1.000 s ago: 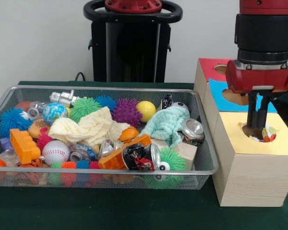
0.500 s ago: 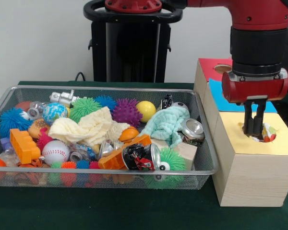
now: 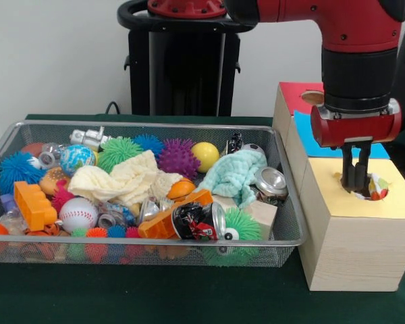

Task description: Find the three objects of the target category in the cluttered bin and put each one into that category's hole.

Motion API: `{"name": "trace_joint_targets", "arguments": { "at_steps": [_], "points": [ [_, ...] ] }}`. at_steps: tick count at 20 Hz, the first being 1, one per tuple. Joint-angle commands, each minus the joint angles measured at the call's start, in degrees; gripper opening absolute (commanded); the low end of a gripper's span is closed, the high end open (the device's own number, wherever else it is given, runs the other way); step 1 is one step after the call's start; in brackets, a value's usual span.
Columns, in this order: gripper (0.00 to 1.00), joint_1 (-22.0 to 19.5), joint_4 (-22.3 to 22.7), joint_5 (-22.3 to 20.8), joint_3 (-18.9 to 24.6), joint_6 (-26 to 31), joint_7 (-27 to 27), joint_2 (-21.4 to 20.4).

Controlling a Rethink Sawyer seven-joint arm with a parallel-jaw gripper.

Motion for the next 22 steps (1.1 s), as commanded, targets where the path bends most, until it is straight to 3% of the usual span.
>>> {"name": "trace_joint_targets", "arguments": {
  "at_steps": [1, 14, 22],
  "points": [
    [0.0, -1.4, 6.4, 2.3, 6.3, 0.9, 7.6, -1.7],
    [0.0, 1.7, 4.8, 3.2, 5.3, 2.4, 9.8, -2.3],
    [0.0, 2.9, 3.1, 1.4, 2.2, 1.4, 9.5, -0.9]
  ]
}}
